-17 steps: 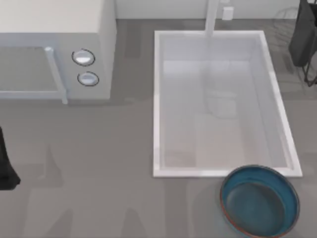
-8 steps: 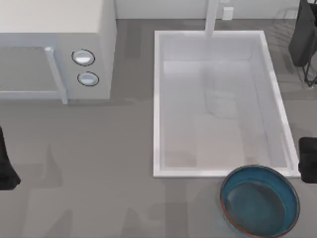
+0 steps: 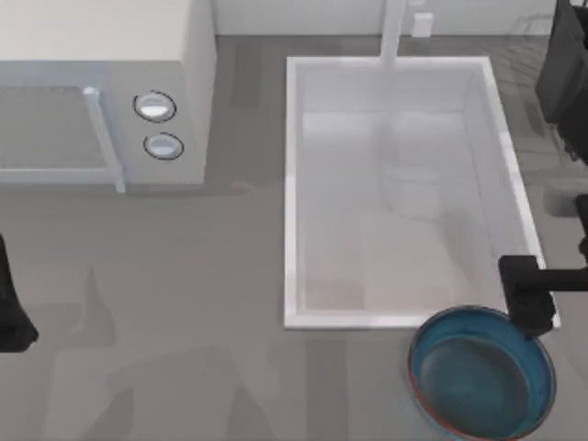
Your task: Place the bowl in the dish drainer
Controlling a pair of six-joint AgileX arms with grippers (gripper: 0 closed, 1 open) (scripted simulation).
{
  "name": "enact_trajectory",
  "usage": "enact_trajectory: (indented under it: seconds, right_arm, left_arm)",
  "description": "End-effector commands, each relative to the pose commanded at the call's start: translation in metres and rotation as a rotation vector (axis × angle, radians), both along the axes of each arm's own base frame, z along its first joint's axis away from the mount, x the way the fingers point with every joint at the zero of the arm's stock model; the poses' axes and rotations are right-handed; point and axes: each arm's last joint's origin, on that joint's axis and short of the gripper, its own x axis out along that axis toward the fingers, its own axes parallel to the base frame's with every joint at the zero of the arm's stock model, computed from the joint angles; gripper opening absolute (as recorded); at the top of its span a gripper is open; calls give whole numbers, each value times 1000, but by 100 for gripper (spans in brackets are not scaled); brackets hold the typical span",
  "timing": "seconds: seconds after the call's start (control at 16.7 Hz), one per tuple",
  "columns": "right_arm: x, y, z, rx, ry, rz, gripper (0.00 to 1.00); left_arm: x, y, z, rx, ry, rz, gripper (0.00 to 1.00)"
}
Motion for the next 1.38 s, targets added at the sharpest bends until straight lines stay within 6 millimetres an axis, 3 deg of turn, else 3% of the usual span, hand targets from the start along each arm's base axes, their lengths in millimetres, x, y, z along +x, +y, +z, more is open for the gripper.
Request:
enact_trajectory:
  seconds: [0.42, 0.96, 1.26, 1.38]
  right_arm:
    - [1, 0, -5, -1, 3, -2, 100]
    - [2, 1, -93, 0, -1, 0, 100]
    - [0, 0, -100, -2, 3, 0, 100]
    - [0, 0, -100, -2, 3, 0, 85]
  left_arm:
    - [0, 0, 0, 0, 0, 0, 100]
    - [0, 0, 0, 0, 0, 0, 100]
    - [0, 0, 0, 0, 0, 0, 100]
    - [0, 0, 0, 0, 0, 0, 100]
